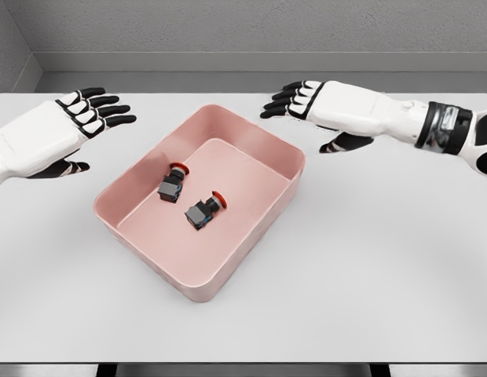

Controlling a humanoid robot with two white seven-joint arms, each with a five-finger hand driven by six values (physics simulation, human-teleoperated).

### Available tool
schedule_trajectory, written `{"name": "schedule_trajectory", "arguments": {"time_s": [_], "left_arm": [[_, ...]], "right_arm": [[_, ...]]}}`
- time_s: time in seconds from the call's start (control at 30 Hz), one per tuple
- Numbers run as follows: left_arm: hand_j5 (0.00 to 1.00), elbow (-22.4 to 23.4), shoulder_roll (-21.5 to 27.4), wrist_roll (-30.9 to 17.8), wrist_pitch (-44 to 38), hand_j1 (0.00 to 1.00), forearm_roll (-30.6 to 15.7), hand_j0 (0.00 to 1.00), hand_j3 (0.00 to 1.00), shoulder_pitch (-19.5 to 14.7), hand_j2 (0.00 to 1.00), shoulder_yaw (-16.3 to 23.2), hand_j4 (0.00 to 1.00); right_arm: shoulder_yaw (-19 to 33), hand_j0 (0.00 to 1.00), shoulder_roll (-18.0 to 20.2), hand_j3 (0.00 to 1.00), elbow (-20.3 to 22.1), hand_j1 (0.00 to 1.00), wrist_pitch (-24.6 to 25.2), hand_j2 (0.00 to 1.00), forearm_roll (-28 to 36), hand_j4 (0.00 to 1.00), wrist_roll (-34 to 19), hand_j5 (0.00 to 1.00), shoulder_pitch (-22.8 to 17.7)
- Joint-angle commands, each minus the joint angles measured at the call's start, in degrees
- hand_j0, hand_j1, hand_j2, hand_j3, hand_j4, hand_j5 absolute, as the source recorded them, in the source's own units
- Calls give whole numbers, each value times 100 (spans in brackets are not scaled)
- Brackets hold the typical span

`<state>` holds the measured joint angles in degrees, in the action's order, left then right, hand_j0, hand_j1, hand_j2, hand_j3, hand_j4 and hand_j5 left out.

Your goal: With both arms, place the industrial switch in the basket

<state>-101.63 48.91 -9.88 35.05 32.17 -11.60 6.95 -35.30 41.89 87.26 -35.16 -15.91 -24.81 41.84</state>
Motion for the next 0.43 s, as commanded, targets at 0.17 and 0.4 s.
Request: {"name": "schedule_trajectory", "arguments": {"time_s": [0.17,0.4], "left_arm": [[100,3,5,3,-5,100,-27,100,100,-9,100,-1,100],[100,3,5,3,-5,100,-27,100,100,0,100,-1,100]], "right_arm": [[559,100,715,100,-490,100,16,100,440,100,2,100,-290],[577,100,715,100,-455,100,16,100,449,100,2,100,-317]]}}
